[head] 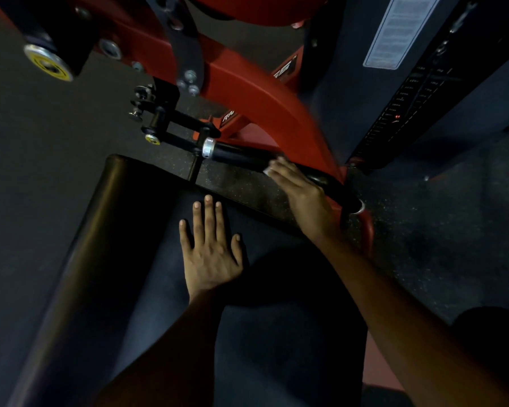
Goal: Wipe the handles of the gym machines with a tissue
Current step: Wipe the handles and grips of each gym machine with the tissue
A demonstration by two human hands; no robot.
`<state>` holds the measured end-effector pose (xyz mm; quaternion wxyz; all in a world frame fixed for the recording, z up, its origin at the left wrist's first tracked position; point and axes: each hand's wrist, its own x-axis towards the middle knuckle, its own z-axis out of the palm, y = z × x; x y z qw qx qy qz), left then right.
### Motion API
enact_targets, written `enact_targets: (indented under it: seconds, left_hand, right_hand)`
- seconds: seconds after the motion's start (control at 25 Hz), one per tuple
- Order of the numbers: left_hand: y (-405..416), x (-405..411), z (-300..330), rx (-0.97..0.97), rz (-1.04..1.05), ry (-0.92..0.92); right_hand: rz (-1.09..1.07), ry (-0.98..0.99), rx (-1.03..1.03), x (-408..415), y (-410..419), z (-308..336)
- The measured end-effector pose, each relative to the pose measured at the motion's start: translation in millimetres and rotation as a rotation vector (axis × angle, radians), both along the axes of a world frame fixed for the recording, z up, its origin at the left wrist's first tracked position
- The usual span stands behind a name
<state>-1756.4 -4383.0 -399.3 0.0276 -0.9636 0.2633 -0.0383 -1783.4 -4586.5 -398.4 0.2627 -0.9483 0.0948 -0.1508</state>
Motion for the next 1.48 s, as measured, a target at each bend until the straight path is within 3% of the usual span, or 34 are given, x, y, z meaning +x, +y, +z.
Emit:
enact_targets:
  seconds: [0.16,0.32,0.48,0.64,0.88,1.12,1.48]
  left_hand:
    - [1,-5,-1,-0.002,0.001,0.105]
    - [0,2,23,-0.011,0.025,0.275]
    - [-20,0,93,-0.164,0.049,0.434]
    - [-17,-26,160,-0.264,0.016,0.465]
    - [34,-99,239,-0.202,-0.024,0.514]
    - [89,-153,282,-0.223,-0.035,0.457]
    - [173,-229,317,-0.141,-0.047,0.394]
  right_hand:
    - [-0.316,-0.065,0.040,-33,15,4]
    - [-0.370,0.038,0.055,-53,37,38]
    - [-0.397,0.118,0.062,-63,36,105]
    - [-0.404,0.131,0.000,-86,41,165]
    - [-0.353,0.218,0.032,-151,89,237]
    - [-0.369,0.126,0.037,-209,152,294]
    - [-0.364,0.111,0.121,-275,230,325]
